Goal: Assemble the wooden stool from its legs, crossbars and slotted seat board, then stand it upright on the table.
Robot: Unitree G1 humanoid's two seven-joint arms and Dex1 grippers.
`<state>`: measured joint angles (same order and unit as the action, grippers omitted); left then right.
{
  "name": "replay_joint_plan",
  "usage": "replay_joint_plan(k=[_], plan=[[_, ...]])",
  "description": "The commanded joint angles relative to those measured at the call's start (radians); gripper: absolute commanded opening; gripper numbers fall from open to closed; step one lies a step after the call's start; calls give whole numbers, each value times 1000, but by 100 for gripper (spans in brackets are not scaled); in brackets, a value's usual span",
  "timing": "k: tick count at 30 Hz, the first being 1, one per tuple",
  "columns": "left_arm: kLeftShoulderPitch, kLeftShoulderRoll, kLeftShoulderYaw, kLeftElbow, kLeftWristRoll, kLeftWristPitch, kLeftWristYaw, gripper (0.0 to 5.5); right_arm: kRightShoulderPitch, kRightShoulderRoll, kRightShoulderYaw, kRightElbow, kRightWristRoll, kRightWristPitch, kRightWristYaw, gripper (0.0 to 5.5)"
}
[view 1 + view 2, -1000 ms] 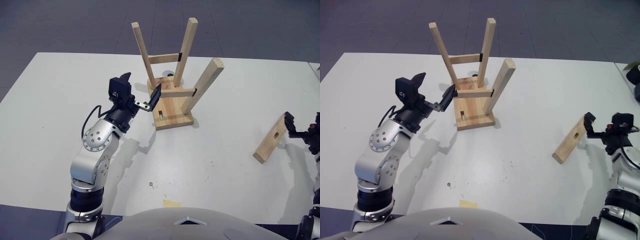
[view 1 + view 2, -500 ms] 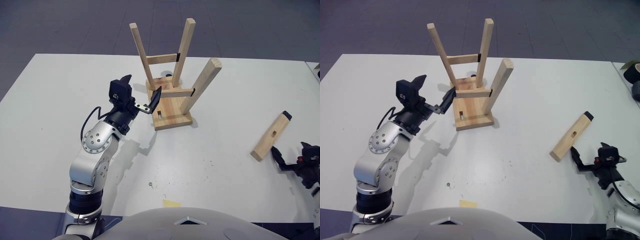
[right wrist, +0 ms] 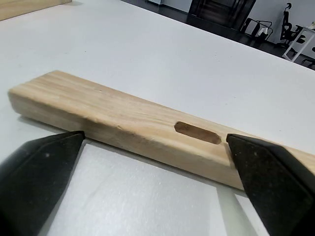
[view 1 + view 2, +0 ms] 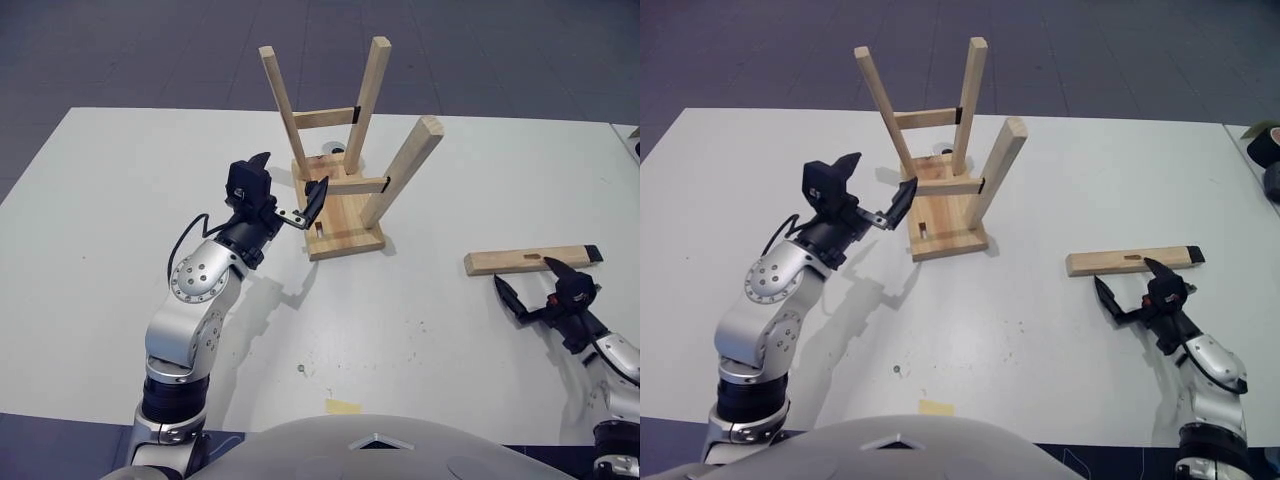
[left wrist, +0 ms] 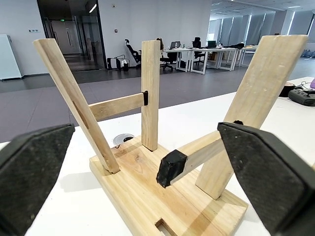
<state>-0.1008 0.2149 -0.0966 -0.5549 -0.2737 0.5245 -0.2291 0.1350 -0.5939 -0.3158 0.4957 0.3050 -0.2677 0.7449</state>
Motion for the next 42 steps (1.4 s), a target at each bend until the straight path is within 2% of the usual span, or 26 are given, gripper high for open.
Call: replay_joint_plan(k=[1, 7, 13, 15, 21, 25, 33, 42], plan=[[-43, 4, -6, 29, 15, -6, -12, 540, -20, 78, 107, -79, 0, 124, 25, 537], [-46, 11, -9, 34, 6, 3, -38, 540, -48, 133, 153, -349, 34, 223, -52, 537], [-60, 15, -6, 45, 9, 4, -56, 540, -107, 63, 106, -599, 115, 449, -90, 537], [-63, 16, -2, 47, 10, 3, -57, 540, -139, 18, 86, -579, 116, 488, -74, 537], [-76, 24, 11, 54, 7, 5, -71, 540, -196, -175, 72, -278, 81, 518, 124, 537], [-81, 28, 16, 58, 4, 8, -78, 540, -264, -225, 100, -144, 57, 550, 192, 537], [-112, 39, 15, 92, 7, -6, -97, 540, -310, -287, 232, -30, -81, 583, 282, 404], [-135, 32, -1, 129, 21, -37, -105, 540, -358, -264, 267, 56, -147, 528, 270, 270]])
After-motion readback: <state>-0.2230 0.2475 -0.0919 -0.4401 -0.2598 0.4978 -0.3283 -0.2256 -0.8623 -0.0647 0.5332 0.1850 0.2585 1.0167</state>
